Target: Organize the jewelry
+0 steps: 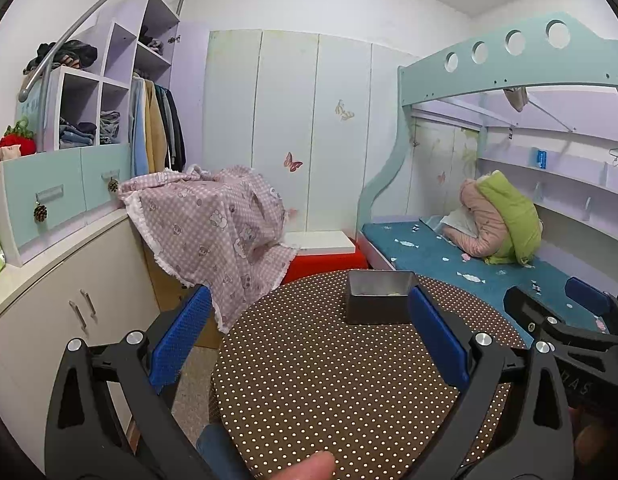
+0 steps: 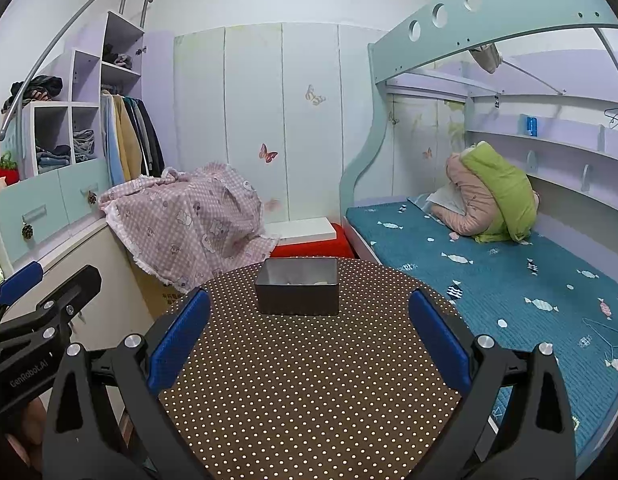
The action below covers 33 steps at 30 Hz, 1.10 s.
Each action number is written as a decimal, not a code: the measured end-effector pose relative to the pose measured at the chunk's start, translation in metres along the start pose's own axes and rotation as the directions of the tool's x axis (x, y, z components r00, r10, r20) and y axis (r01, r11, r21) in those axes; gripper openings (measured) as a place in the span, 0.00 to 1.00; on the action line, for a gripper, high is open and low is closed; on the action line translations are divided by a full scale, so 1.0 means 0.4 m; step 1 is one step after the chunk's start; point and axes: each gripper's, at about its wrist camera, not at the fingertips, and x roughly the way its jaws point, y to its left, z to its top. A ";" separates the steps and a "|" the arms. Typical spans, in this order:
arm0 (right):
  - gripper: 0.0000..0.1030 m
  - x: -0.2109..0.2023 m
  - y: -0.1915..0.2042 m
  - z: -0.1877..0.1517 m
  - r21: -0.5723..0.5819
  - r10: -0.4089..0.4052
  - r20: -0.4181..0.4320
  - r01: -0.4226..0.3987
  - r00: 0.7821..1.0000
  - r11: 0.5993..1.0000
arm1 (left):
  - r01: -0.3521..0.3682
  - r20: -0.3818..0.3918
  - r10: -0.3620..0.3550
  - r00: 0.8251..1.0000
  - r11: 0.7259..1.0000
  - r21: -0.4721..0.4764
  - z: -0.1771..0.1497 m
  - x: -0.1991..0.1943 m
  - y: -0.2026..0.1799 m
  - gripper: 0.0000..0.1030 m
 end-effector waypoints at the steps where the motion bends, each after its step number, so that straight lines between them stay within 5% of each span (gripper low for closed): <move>1: 0.93 0.000 0.000 0.000 0.001 0.000 0.000 0.000 1.000 1.000 | 0.001 0.000 -0.001 1.000 1.000 0.000 0.001 0.000 0.000 0.95; 33: 0.93 0.007 0.010 -0.011 -0.011 0.003 -0.005 -0.003 1.000 1.000 | -0.003 -0.002 0.003 1.000 1.000 -0.007 -0.021 0.009 0.009 0.95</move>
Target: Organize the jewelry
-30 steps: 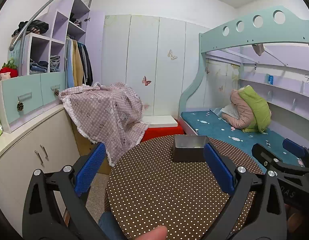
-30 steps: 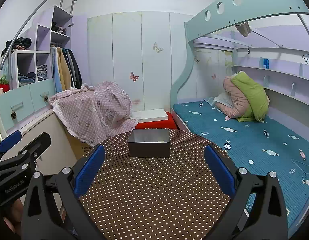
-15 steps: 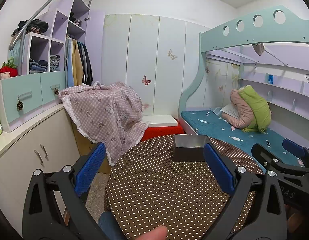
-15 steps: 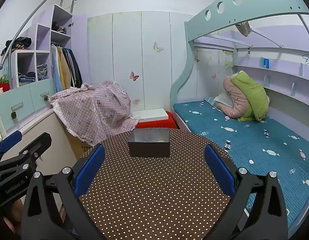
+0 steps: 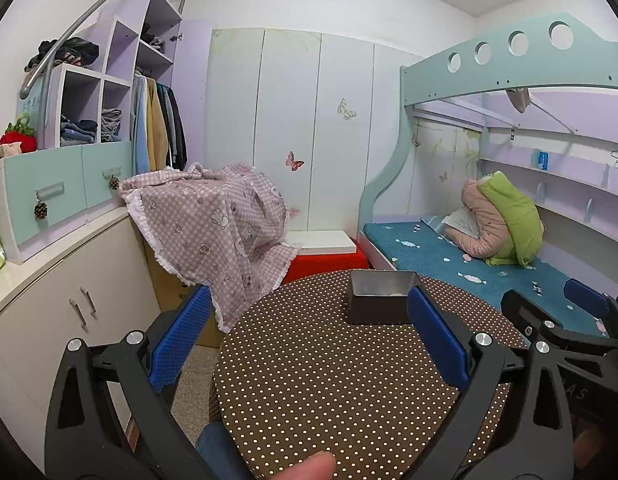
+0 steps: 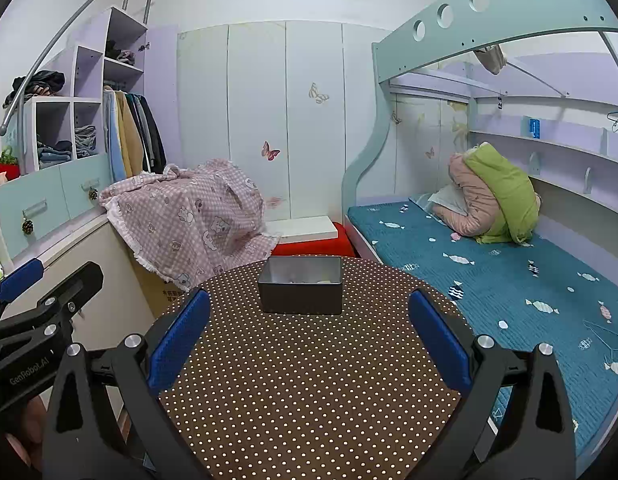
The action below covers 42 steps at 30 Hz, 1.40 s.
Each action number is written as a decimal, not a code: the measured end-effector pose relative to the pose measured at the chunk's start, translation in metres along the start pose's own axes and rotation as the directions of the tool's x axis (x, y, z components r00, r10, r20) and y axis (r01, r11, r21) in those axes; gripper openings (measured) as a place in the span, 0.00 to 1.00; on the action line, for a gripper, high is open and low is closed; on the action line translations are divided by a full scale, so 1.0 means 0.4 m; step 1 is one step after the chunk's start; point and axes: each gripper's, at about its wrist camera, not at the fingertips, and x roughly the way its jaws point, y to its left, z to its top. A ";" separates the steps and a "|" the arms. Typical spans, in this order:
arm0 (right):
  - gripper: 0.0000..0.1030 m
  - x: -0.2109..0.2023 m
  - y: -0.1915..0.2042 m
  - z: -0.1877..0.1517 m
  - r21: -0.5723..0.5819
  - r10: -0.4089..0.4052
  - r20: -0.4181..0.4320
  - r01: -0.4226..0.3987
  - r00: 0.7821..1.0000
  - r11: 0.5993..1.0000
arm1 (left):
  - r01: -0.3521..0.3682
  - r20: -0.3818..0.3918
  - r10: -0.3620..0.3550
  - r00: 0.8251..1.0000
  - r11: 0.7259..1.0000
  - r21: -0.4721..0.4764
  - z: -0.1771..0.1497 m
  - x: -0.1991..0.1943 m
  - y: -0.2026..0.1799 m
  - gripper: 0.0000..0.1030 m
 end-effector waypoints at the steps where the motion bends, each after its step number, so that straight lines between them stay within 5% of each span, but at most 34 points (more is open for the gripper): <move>1: 0.93 0.000 0.000 0.000 -0.001 0.000 -0.001 0.000 1.000 1.000 | 0.000 0.000 0.000 1.000 1.000 0.000 0.001 0.000 0.000 0.95; 42: 0.93 -0.002 -0.007 0.018 0.003 -0.012 0.006 0.012 1.000 1.000 | -0.008 0.006 0.008 1.000 1.000 0.008 0.011 -0.011 0.016 0.95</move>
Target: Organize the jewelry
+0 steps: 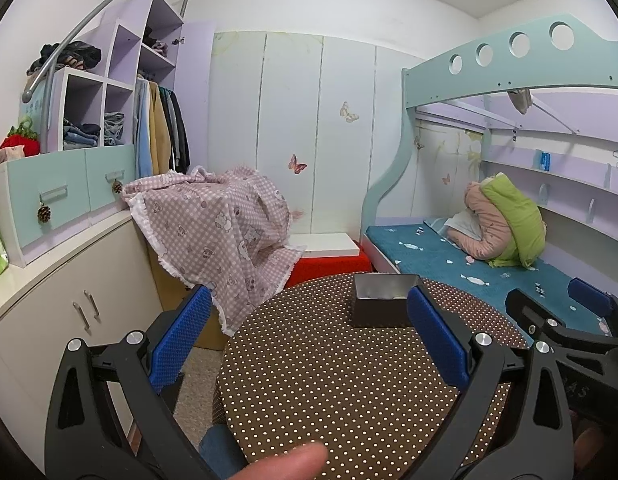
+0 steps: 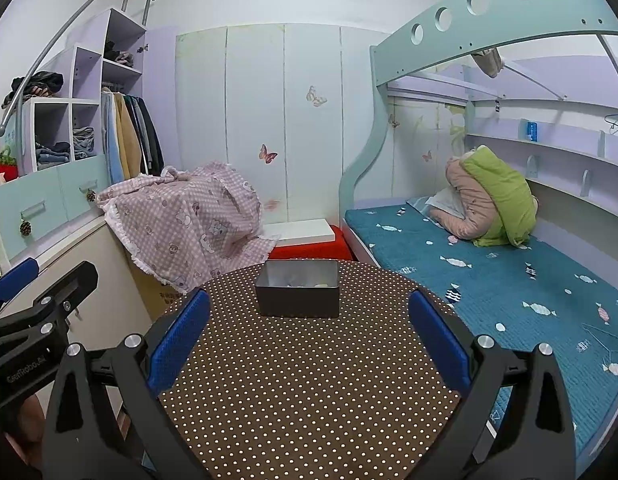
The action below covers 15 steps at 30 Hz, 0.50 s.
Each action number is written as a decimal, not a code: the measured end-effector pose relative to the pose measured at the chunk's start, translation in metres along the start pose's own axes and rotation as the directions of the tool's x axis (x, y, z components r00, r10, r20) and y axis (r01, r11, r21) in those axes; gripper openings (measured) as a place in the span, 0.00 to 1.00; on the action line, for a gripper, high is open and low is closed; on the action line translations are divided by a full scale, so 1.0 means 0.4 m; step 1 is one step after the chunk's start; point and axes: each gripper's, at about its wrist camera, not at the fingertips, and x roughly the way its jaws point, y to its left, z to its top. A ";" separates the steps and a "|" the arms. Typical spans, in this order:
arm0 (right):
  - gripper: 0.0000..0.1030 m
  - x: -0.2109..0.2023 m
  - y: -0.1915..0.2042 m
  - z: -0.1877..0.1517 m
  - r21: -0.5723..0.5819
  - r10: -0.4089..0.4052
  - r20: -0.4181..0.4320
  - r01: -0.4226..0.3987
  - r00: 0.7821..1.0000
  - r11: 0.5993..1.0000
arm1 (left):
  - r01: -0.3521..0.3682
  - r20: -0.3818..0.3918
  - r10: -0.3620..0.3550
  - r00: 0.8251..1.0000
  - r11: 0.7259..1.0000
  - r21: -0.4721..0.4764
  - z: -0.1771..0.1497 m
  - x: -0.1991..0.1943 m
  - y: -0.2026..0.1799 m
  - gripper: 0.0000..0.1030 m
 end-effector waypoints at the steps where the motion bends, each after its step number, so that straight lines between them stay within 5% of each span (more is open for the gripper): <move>1: 0.93 0.001 -0.001 0.001 -0.001 0.000 -0.002 0.000 1.000 1.000 | -0.001 0.003 0.001 1.000 1.000 0.001 0.003 -0.003 -0.003 0.95; 15: 0.93 0.000 -0.008 0.003 -0.003 0.002 0.007 -0.002 1.000 1.000 | -0.004 0.001 0.004 1.000 1.000 -0.025 0.020 -0.011 -0.012 0.95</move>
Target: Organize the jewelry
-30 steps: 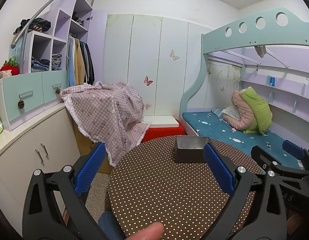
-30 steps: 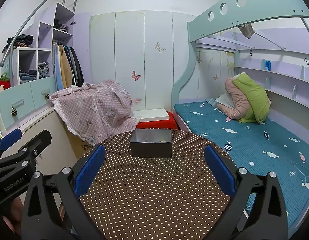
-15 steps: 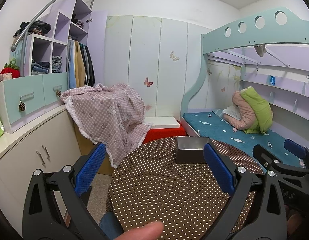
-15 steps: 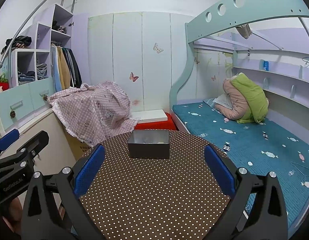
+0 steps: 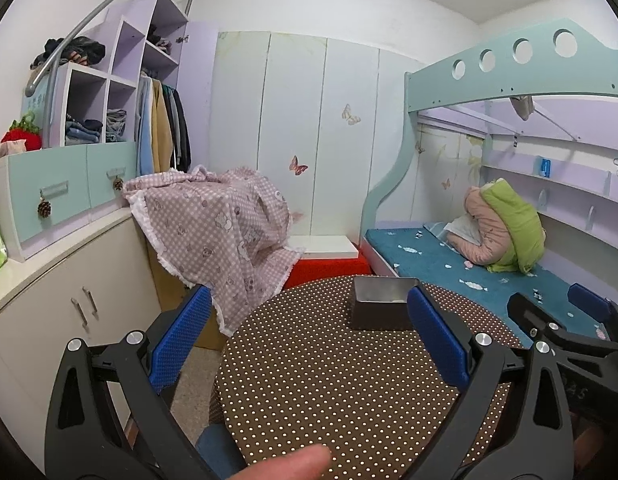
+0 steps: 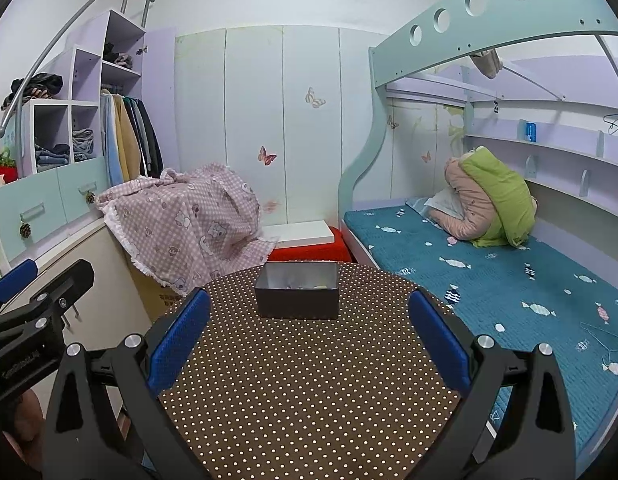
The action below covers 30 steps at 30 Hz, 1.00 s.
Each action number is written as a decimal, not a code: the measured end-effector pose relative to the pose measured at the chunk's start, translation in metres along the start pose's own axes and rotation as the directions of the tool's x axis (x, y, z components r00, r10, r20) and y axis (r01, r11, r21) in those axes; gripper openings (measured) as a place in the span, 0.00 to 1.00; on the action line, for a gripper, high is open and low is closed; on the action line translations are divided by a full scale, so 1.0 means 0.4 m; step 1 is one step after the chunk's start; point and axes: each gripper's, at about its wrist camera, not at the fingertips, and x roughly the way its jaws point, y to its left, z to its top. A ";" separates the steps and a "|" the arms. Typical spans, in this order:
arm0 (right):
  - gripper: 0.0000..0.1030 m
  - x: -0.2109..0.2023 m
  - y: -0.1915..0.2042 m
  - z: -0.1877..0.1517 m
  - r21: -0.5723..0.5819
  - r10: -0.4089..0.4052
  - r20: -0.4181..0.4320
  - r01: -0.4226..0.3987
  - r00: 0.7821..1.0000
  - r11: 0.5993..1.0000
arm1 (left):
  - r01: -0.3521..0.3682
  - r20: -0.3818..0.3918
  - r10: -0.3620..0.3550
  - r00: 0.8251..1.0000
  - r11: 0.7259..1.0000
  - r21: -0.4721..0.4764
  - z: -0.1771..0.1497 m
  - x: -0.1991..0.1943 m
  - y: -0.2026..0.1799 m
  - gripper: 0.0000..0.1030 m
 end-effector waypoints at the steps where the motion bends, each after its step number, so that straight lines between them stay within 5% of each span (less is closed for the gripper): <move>1: 0.93 0.000 0.000 0.000 0.000 0.000 0.000 0.000 1.000 1.000 | -0.001 0.000 0.001 1.000 1.000 0.002 0.000 -0.001 -0.003 0.95; 30: 0.93 -0.007 -0.002 0.004 -0.001 -0.001 0.000 0.001 1.000 1.000 | 0.007 -0.008 -0.007 1.000 1.000 0.001 0.000 0.001 -0.021 0.95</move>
